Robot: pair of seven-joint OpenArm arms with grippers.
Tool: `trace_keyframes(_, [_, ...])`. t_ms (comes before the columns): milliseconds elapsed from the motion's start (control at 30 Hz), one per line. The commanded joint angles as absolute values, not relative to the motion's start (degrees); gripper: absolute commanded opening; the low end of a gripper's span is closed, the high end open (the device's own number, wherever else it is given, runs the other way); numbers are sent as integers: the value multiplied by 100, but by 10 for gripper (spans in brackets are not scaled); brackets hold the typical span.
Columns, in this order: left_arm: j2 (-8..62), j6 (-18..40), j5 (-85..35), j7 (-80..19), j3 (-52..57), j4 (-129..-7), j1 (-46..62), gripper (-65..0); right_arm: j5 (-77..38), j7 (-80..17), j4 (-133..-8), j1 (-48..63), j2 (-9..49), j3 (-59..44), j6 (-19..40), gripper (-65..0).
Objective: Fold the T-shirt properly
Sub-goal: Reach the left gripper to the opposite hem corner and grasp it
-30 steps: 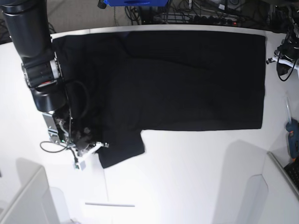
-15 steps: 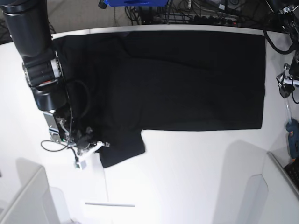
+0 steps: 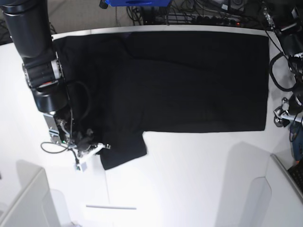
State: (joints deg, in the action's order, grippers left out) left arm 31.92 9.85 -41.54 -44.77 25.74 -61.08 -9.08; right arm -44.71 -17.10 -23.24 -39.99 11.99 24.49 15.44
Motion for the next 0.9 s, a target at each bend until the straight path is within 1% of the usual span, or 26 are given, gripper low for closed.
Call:
trace_keyframes(0, [3354, 1024, -4215, -4391, 2413, -5965, -1156, -178, -4497, -1675, -2404, -4189, 1226, 2422, 1560, -650])
trace_keyframes(133, [3389, 1024, -4215, -4374, 1807, -5332, -1692, -179, -4497, -1675, -2404, -4189, 1226, 2422, 1560, -650])
trace_keyframes(233, [3389, 1024, -4154, -4013, 1376, -4989, -1991, -179, -4497, -1675, -2404, -4189, 1226, 2422, 1560, -650])
trace_keyframes(367, [3354, 1024, -3503, -3837, 848, -4330, -2527, -179, -4497, -1666, -2404, -4189, 1226, 2422, 1560, -650])
trace_keyframes(533, [3152, 1051, -2993, -3820, 857, -4013, -2791, -179, -4488, -1666, -2404, -4189, 1235, 2422, 1560, -650])
trace_keyframes(867, [2835, 1051, -2958, -3820, 796, -4013, -2738, -181, -4488, -1666, -2413, -4189, 1235, 2422, 1560, -650])
